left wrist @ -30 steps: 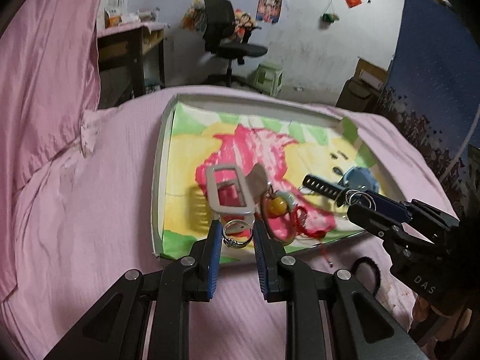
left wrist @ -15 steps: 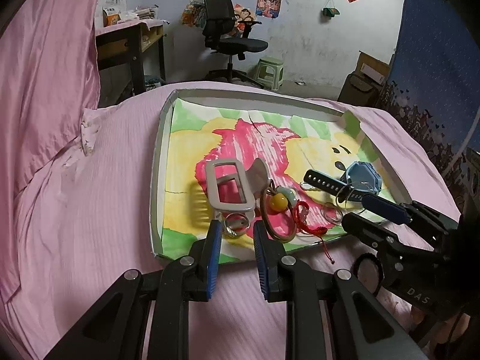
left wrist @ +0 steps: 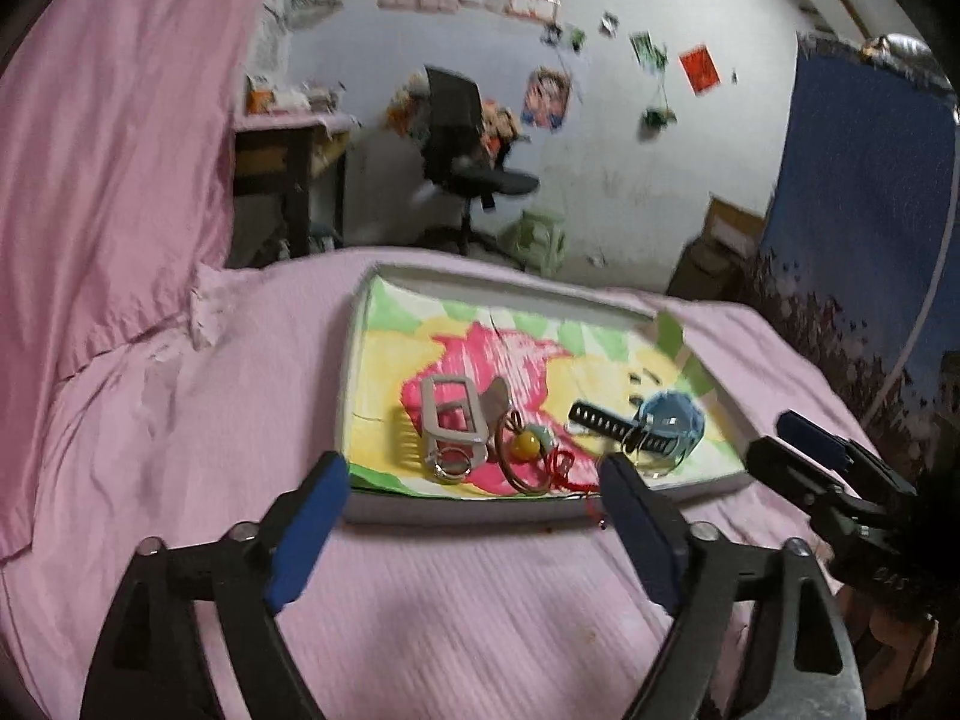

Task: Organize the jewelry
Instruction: 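Carry the ring and split rings over the tray and open both tools, then move both open tools back toward the black charm and black hair tie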

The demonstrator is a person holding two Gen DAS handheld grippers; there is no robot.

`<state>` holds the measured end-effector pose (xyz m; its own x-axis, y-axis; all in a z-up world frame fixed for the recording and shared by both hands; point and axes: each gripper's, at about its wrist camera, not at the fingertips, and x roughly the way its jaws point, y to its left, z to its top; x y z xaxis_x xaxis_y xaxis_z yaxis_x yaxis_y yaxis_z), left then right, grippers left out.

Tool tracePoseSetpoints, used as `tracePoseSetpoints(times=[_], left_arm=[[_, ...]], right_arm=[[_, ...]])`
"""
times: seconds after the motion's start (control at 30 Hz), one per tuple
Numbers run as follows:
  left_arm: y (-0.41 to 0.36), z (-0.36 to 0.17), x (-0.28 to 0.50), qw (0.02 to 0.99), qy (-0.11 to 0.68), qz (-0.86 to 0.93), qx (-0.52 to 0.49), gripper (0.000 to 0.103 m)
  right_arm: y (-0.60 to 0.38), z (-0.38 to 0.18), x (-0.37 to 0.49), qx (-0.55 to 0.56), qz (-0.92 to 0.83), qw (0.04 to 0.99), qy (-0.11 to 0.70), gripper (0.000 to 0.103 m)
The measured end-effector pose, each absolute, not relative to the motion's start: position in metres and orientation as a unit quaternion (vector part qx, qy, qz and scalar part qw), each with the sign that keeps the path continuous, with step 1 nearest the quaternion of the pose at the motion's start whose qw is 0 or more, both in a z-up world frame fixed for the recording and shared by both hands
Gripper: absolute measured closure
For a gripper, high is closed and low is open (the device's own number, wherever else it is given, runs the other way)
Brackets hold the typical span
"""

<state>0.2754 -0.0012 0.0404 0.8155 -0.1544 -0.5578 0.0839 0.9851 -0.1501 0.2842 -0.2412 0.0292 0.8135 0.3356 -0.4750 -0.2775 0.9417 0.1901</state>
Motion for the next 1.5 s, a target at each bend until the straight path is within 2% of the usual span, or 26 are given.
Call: tracePoseSetpoints(times=[0.07, 0.2, 0.3, 1.03, 1.33, 1.43, 1.5], left_arm=[[0.000, 0.045, 0.262, 0.959, 0.273, -0.052, -0.062, 0.006], [-0.003, 0.050, 0.240, 0.968, 0.244, -0.040, -0.052, 0.002], [-0.008, 0.053, 0.224, 0.971, 0.231, -0.036, -0.044, 0.001], [-0.028, 0.041, 0.148, 0.973, 0.221, -0.033, -0.050, 0.000], [-0.040, 0.023, 0.165, 0.951, 0.295, -0.075, -0.057, 0.000], [-0.045, 0.018, 0.173, 0.942, 0.317, -0.090, -0.056, 0.005], [-0.050, 0.012, 0.179, 0.934, 0.338, -0.106, -0.054, 0.014]], right_arm=[[-0.247, 0.038, 0.271, 0.059, 0.156, 0.957, 0.236, 0.021], [-0.255, 0.047, 0.253, 0.064, 0.148, 0.965, 0.207, 0.005], [-0.258, 0.053, 0.241, 0.063, 0.144, 0.969, 0.189, 0.002], [-0.276, 0.051, 0.175, 0.001, 0.153, 0.976, 0.156, 0.001], [-0.281, 0.032, 0.192, -0.005, 0.156, 0.966, 0.208, 0.001], [-0.286, 0.022, 0.205, 0.002, 0.160, 0.957, 0.241, 0.002], [-0.289, 0.015, 0.212, 0.016, 0.163, 0.952, 0.260, 0.011]])
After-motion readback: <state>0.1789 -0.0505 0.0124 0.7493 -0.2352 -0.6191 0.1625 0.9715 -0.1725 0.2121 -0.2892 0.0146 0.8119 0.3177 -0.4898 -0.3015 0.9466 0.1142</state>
